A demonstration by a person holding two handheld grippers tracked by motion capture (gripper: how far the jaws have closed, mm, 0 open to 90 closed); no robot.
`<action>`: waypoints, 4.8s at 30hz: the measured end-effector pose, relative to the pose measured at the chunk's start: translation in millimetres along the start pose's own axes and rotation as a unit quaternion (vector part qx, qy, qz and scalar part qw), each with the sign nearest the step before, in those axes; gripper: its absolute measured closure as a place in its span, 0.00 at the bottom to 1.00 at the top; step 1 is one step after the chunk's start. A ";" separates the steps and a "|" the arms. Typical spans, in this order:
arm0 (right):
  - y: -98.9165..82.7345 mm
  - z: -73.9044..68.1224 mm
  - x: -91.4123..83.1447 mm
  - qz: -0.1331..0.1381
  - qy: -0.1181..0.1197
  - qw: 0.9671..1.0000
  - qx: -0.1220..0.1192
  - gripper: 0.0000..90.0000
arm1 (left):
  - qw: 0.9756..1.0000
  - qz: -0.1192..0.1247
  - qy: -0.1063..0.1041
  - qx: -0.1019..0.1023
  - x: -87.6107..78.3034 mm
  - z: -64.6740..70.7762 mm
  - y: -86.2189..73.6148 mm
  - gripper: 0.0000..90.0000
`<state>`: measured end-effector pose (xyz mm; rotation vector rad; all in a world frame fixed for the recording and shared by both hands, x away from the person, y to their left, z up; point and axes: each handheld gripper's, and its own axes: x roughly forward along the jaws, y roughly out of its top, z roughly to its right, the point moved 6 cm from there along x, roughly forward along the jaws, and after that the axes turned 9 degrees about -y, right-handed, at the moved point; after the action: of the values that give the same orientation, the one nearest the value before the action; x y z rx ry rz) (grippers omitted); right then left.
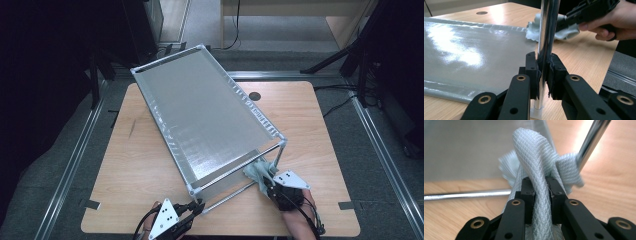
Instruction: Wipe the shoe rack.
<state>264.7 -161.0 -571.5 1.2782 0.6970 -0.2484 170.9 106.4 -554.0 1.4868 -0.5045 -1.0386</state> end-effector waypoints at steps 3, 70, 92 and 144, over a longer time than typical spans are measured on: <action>-5.6 -10.3 5.9 -0.014 0.008 1.000 -0.021 0.87 | 1.000 0.000 0.000 0.000 0.1 -0.2 0.1 0.90; -13.3 -128.5 -15.9 0.006 0.140 0.985 -0.103 0.86 | 1.000 0.003 0.001 -0.001 5.5 -1.9 0.4 0.90; -5.2 -69.6 1.1 0.012 0.085 0.994 -0.060 0.86 | 1.000 0.002 0.001 0.000 5.5 -1.8 0.0 0.90; 40.0 48.9 -37.6 0.121 -0.006 0.990 0.069 0.65 | 1.000 0.004 -0.010 -0.017 7.3 -3.1 -0.5 0.90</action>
<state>273.7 -202.4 -511.5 1.4779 0.5153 -0.1053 177.1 102.4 -557.1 1.4448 -0.5042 -1.0522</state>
